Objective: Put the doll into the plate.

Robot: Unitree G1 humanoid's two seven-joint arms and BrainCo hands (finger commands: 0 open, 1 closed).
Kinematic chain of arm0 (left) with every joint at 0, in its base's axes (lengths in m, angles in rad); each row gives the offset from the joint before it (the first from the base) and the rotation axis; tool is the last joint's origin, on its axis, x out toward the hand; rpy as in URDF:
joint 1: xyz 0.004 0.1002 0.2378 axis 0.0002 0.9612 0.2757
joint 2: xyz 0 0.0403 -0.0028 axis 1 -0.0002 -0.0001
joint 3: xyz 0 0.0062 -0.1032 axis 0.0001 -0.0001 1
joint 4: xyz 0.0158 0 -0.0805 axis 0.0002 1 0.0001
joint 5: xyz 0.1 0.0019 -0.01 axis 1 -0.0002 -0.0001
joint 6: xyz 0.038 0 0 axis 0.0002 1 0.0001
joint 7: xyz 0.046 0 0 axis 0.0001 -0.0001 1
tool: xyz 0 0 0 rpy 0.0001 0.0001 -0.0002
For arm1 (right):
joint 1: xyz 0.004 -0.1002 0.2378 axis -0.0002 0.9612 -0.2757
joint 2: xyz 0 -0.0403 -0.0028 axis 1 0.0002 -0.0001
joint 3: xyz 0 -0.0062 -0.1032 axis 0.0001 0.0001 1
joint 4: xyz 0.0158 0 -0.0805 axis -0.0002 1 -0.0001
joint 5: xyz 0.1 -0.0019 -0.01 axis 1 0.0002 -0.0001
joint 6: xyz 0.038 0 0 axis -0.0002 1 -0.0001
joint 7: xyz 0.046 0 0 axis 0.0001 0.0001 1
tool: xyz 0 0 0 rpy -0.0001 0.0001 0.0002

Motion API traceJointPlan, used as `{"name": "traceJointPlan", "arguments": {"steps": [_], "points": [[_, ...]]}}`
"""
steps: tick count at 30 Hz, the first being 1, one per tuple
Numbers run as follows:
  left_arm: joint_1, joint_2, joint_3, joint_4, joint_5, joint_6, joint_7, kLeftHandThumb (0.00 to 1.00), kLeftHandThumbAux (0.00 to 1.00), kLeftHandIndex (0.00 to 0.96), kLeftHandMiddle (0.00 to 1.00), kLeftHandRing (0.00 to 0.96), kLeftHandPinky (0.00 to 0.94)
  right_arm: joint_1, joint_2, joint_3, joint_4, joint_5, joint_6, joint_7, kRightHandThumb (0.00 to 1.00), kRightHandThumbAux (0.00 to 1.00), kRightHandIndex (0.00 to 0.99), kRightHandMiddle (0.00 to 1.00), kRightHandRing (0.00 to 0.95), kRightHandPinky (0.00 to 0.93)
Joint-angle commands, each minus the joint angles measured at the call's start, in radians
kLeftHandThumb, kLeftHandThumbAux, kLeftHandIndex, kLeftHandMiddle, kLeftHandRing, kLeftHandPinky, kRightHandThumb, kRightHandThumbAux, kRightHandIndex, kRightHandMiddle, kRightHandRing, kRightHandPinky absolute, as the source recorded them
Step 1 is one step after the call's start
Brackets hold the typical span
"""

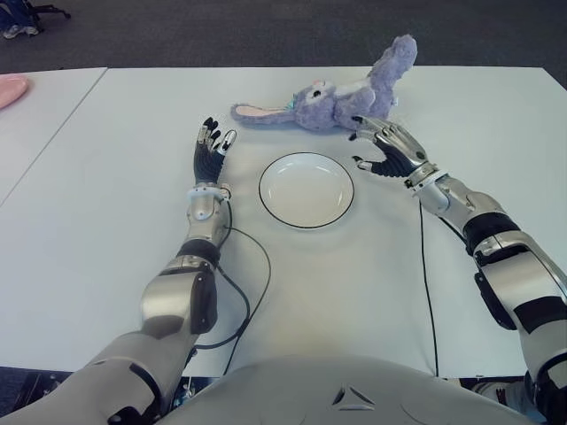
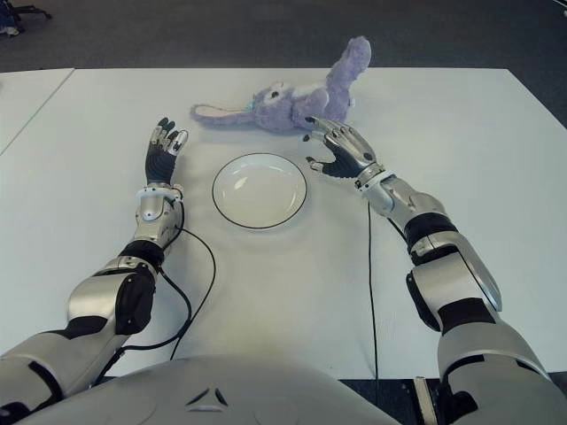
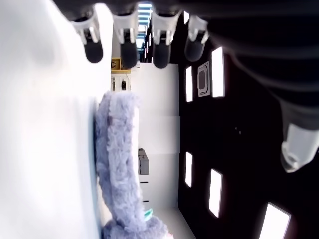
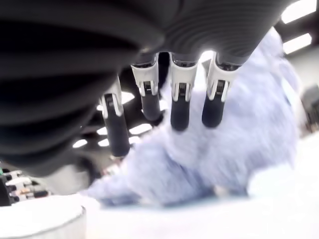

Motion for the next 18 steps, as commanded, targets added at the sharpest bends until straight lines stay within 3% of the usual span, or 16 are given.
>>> {"name": "traceJointPlan", "arguments": {"steps": [1,18], "points": [[0.239,-0.083,-0.027,0.15,0.023,0.104,0.049,0.0,0.547,0.043,0.095,0.09,0.074,-0.029,0.038,0.04,-0.021,-0.066,0.046,-0.089,0.363,0.477,0.11,0.005,0.002,0.001],[0.232,-0.087,-0.043,0.151,0.015,0.113,0.07,0.0,0.561,0.041,0.093,0.09,0.074,-0.143,0.085,0.087,0.094,-0.092,0.124,-0.121,0.346,0.452,0.032,0.0,0.0,0.0]]}}
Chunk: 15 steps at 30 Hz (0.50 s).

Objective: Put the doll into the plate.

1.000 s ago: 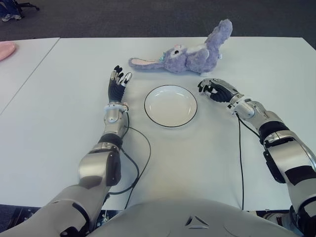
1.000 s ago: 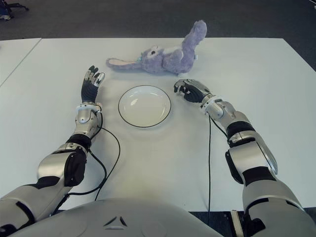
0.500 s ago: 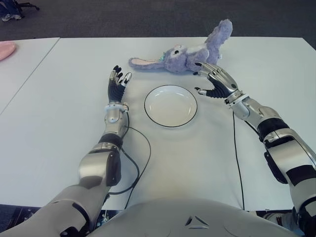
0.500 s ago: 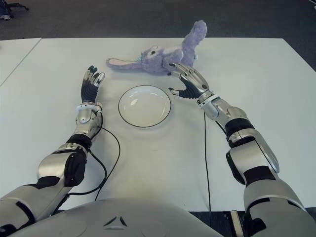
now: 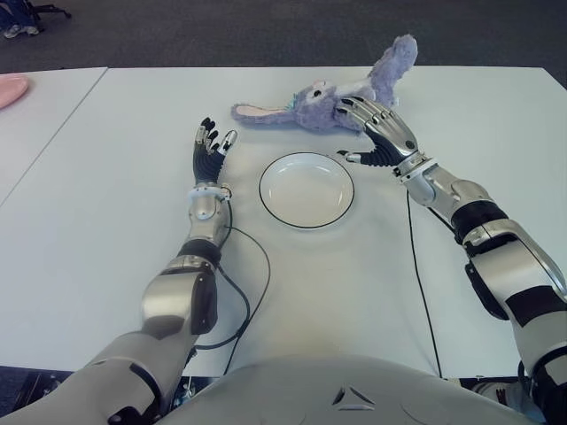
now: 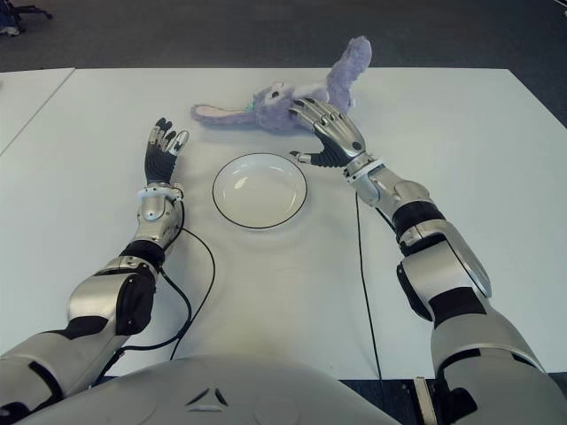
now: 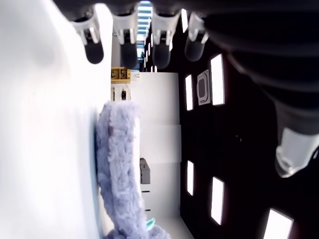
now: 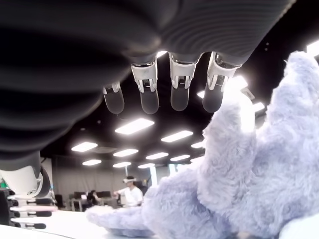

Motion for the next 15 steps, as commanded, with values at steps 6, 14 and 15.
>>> {"name": "traceJointPlan", "arguments": {"steps": [6,14,15], "points": [[0.231,-0.088,-0.016,0.152,0.011,0.114,0.016,0.0,0.561,0.04,0.093,0.088,0.079,-0.095,0.061,0.047,0.111,-0.03,0.076,-0.022,0.35,0.452,0.031,0.0,0.0,0.0],[0.23,-0.09,-0.02,0.152,0.015,0.115,0.025,0.0,0.578,0.045,0.096,0.09,0.078,-0.135,0.095,0.057,0.173,-0.025,0.112,-0.005,0.347,0.474,0.034,0.0,0.0,0.0],[0.23,-0.091,-0.02,0.151,0.015,0.115,0.025,0.0,0.582,0.047,0.096,0.09,0.077,-0.141,0.1,0.057,0.181,-0.023,0.118,0.0,0.34,0.484,0.035,0.0,0.0,0.0]]}}
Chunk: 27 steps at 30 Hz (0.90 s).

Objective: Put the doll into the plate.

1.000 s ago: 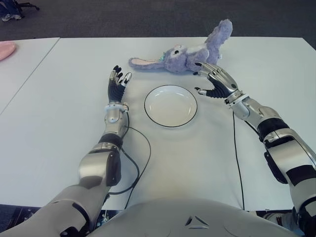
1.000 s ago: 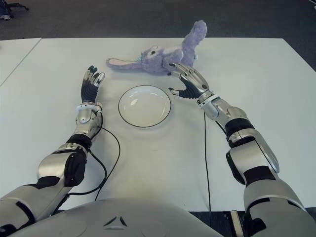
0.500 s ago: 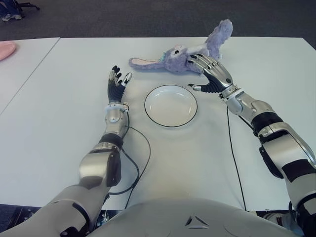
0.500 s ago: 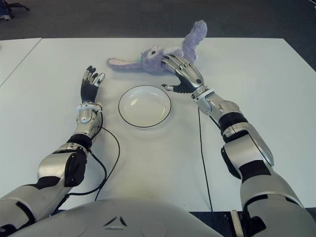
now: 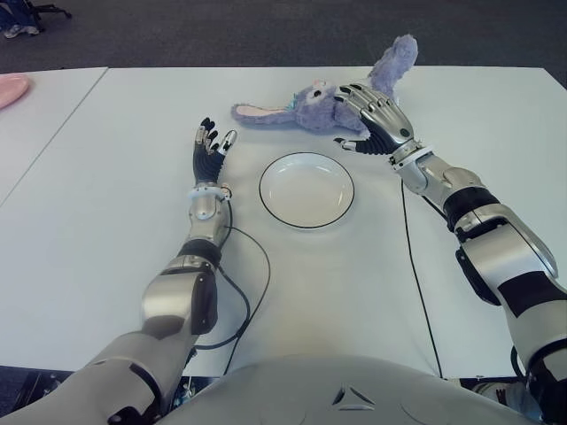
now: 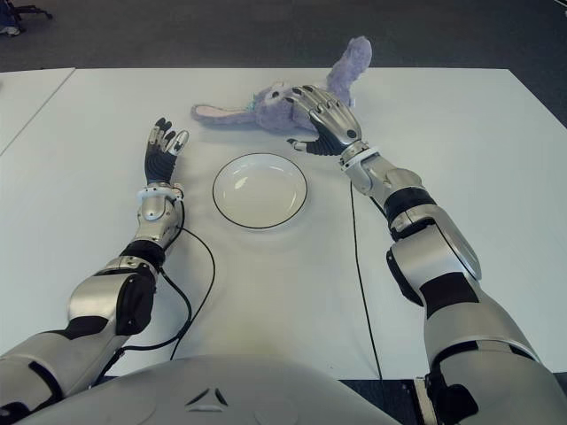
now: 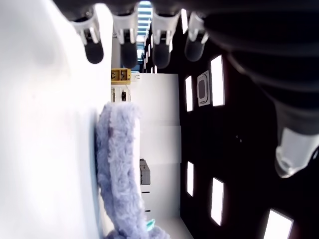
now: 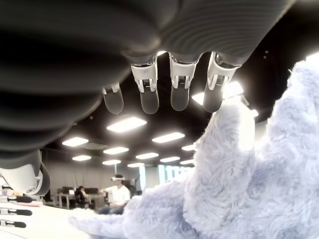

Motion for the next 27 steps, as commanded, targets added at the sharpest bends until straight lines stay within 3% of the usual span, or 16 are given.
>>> {"name": "traceJointPlan", "arguments": {"steps": [1,13,27], "points": [[0.23,-0.09,-0.019,0.151,0.015,0.115,0.024,0.0,0.584,0.049,0.096,0.09,0.076,-0.045,0.043,0.024,0.069,-0.009,0.049,0.018,0.332,0.494,0.035,0.0,0.0,0.0],[0.232,-0.096,0.0,0.153,-0.006,0.127,0.006,0.0,0.568,0.032,0.085,0.078,0.064,-0.117,0.071,0.019,0.144,0.009,0.14,0.113,0.317,0.574,0.063,0.0,0.0,0.0],[0.224,-0.108,0.034,0.153,-0.045,0.127,-0.035,0.0,0.57,0.044,0.098,0.089,0.08,-0.169,0.06,0.016,0.17,0.012,0.231,0.211,0.346,0.614,0.074,0.0,0.0,0.0]]}}
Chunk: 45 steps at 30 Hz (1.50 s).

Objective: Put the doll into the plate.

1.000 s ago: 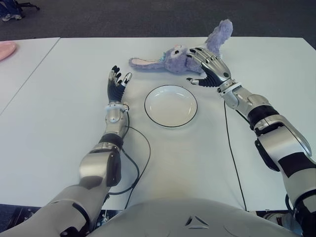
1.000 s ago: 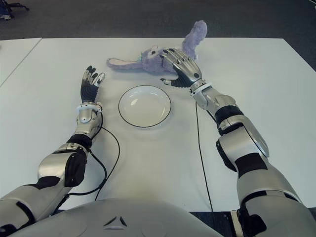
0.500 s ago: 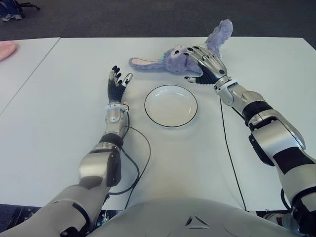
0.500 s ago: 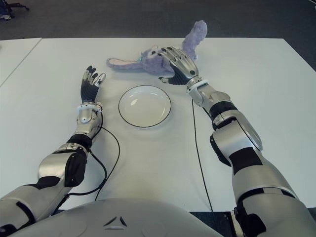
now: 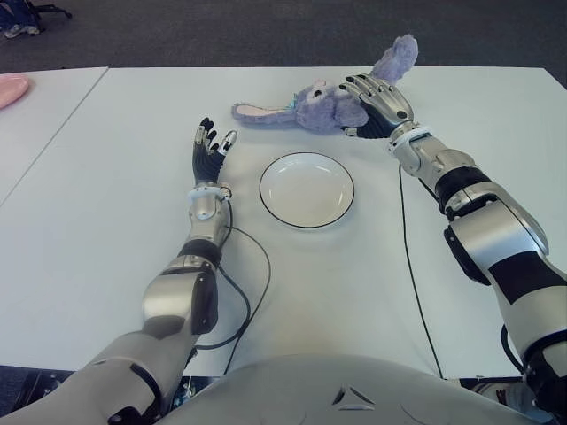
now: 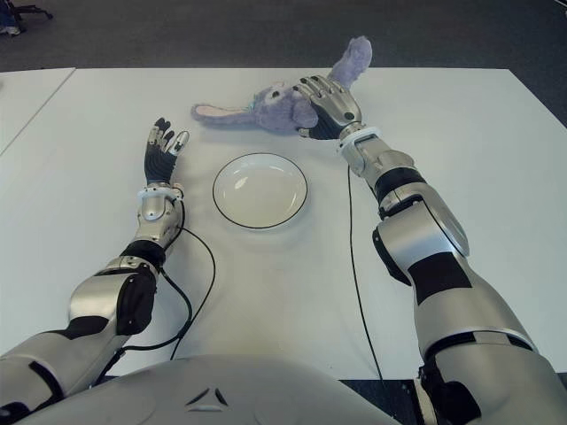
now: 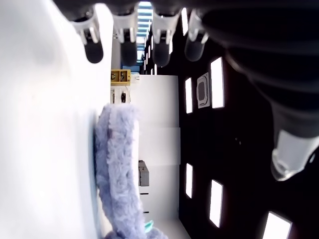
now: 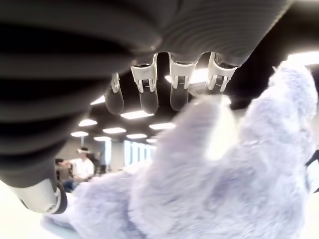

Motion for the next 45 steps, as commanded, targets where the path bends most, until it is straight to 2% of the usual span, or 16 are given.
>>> {"name": "traceJointPlan", "arguments": {"steps": [1,6,8,15,27,32,39,42,43,45], "points": [[0.224,-0.104,0.021,0.153,-0.032,0.127,-0.033,0.0,0.572,0.047,0.101,0.092,0.082,-0.032,0.011,0.001,0.032,0.012,0.062,0.079,0.351,0.618,0.075,0.0,0.0,0.0],[0.225,-0.104,0.02,0.153,-0.029,0.12,-0.035,0.0,0.572,0.055,0.104,0.096,0.079,-0.034,0.009,0.005,0.034,0.008,0.078,0.091,0.361,0.632,0.096,0.0,0.0,0.0],[0.228,-0.102,0.011,0.152,-0.019,0.11,-0.031,0.0,0.571,0.057,0.104,0.096,0.076,-0.015,0.003,0.018,0.045,-0.008,0.109,0.084,0.368,0.631,0.112,0.003,0.0,0.0],[0.231,-0.101,0.003,0.152,-0.01,0.109,-0.02,0.0,0.569,0.054,0.098,0.091,0.072,-0.008,-0.007,0.032,0.055,-0.021,0.149,0.099,0.445,0.609,0.196,0.043,0.0,0.0],[0.241,-0.1,-0.016,0.151,0.006,0.1,-0.002,0.0,0.549,0.058,0.101,0.091,0.062,-0.004,-0.022,0.003,0.057,0.017,0.168,0.152,0.548,0.623,0.253,0.081,0.0,0.0],[0.239,-0.098,-0.013,0.154,0.001,0.108,-0.011,0.0,0.545,0.06,0.099,0.086,0.054,0.003,-0.027,-0.027,0.056,0.046,0.165,0.178,0.567,0.643,0.26,0.102,0.044,0.106],[0.239,-0.1,-0.006,0.154,-0.007,0.109,-0.017,0.0,0.537,0.054,0.097,0.084,0.051,0.038,-0.027,-0.073,0.057,0.083,0.166,0.197,0.591,0.664,0.277,0.185,0.205,0.295],[0.24,-0.099,-0.007,0.154,-0.007,0.103,-0.027,0.0,0.534,0.057,0.096,0.082,0.048,0.055,-0.022,-0.098,0.057,0.108,0.164,0.209,0.668,0.7,0.371,0.324,0.383,0.459],[0.24,-0.099,-0.007,0.153,-0.006,0.102,-0.029,0.0,0.533,0.058,0.097,0.082,0.048,0.057,-0.022,-0.103,0.057,0.113,0.163,0.212,0.73,0.692,0.391,0.385,0.445,0.521],[0.24,-0.099,-0.007,0.153,-0.007,0.1,-0.033,0.0,0.531,0.062,0.098,0.082,0.047,0.062,-0.021,-0.116,0.057,0.126,0.157,0.221,0.784,0.685,0.402,0.458,0.522,0.598]]}}
